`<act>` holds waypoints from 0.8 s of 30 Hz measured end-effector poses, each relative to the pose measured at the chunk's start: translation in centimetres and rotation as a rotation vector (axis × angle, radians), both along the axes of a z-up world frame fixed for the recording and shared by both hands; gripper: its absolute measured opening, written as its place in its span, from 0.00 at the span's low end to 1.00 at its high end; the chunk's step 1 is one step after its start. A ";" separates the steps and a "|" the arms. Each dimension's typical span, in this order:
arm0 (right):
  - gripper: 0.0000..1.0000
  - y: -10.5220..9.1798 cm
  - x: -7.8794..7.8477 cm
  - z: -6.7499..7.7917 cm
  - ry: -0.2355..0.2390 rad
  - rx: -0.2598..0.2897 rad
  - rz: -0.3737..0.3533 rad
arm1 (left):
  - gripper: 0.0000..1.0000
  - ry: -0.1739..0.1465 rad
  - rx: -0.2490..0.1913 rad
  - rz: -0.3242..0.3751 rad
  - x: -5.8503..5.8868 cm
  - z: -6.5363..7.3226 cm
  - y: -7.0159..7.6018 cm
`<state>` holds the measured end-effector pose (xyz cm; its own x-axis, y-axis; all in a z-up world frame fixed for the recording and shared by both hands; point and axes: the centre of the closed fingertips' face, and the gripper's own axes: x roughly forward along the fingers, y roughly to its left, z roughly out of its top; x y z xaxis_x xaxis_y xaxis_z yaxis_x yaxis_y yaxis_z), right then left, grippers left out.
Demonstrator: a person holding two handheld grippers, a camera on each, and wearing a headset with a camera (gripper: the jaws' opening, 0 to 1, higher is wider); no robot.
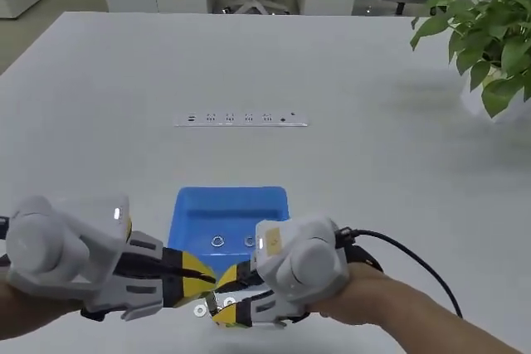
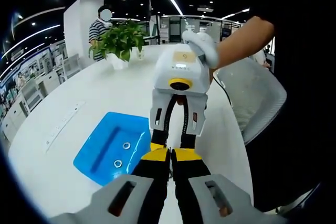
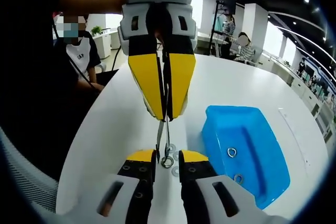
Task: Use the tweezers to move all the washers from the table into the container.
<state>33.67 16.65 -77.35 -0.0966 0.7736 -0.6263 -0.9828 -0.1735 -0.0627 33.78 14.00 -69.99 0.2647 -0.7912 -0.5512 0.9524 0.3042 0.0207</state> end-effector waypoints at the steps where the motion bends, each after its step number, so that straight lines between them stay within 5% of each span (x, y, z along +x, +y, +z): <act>1: 0.18 0.0 0.0 -0.1 0.000 -0.002 0.003 | 0.05 0.000 0.000 -0.001 0.0 0.0 0.0; 24: 0.09 0.3 -0.7 -0.4 0.007 0.006 0.027 | 0.05 0.008 0.003 -0.008 -0.4 0.1 -0.2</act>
<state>32.98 16.93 -77.78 -0.1221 0.7746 -0.6206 -0.9782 -0.1997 -0.0569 33.33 13.79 -69.92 0.2537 -0.7917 -0.5558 0.9550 0.2963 0.0140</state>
